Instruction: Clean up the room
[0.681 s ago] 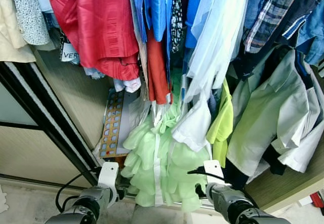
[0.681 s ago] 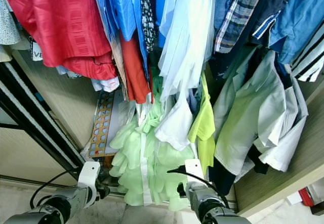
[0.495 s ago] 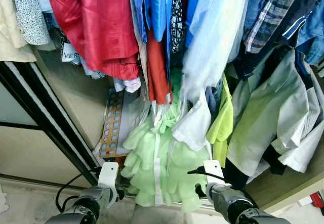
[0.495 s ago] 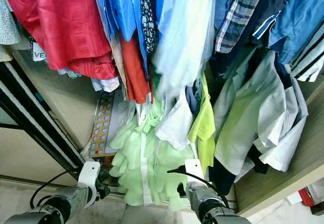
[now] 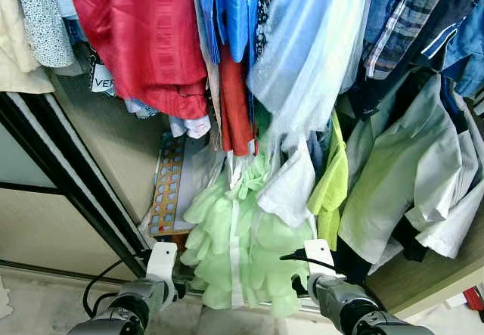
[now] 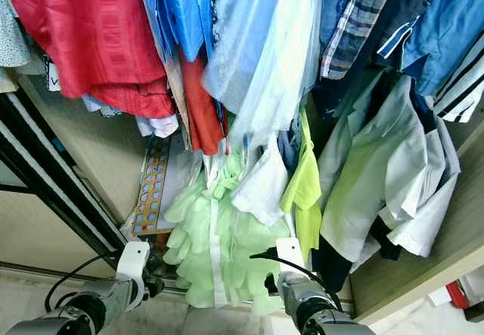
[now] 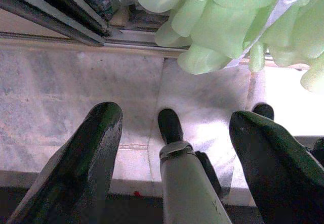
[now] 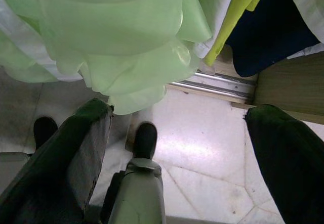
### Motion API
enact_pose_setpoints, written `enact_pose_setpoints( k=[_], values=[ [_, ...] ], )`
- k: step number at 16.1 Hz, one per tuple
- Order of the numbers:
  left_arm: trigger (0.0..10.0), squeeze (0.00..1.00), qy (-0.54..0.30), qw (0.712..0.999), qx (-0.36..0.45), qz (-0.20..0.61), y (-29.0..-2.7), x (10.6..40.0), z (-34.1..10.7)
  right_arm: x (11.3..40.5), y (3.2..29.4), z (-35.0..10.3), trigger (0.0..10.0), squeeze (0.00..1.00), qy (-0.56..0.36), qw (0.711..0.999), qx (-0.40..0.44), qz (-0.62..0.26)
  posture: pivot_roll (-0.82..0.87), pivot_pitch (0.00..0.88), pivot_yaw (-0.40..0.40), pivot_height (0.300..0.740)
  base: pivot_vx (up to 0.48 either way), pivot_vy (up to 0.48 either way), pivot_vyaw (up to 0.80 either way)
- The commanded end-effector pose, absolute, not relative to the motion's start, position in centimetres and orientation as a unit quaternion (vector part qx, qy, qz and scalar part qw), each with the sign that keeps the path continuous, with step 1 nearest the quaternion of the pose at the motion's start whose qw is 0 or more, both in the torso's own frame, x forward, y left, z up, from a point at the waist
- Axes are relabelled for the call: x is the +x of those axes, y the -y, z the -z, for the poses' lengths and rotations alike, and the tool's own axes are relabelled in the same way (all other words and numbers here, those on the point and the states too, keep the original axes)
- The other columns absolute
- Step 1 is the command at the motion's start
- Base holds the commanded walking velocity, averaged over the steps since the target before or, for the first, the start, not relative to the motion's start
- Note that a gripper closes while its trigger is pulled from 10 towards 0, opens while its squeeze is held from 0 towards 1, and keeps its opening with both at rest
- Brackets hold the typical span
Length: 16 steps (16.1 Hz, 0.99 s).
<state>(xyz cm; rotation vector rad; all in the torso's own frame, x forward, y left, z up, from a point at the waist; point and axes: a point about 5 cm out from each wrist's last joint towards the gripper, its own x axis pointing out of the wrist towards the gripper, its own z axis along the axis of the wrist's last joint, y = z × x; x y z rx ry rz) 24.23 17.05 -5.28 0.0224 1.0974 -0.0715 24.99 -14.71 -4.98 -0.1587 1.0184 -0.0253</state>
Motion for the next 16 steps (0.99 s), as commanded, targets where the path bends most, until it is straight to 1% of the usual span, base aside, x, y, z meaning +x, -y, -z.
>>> enact_pose_setpoints(
  k=[1,16],
  values=[
    [10.0,0.0,-0.339,0.935,-0.103,-0.002,-14.09,30.96,-0.12,30.38,11.0,0.39,10.0,0.0,-0.375,0.925,-0.028,-0.057,-0.06,0.0,0.055,0.74,0.0,0.0,0.0],
    [10.0,0.0,-0.339,0.935,-0.103,-0.002,-14.09,30.96,-0.12,30.38,11.0,0.39,10.0,0.0,-0.375,0.925,-0.028,-0.057,-0.06,0.0,0.055,0.74,0.0,0.0,0.0]
  ],
)
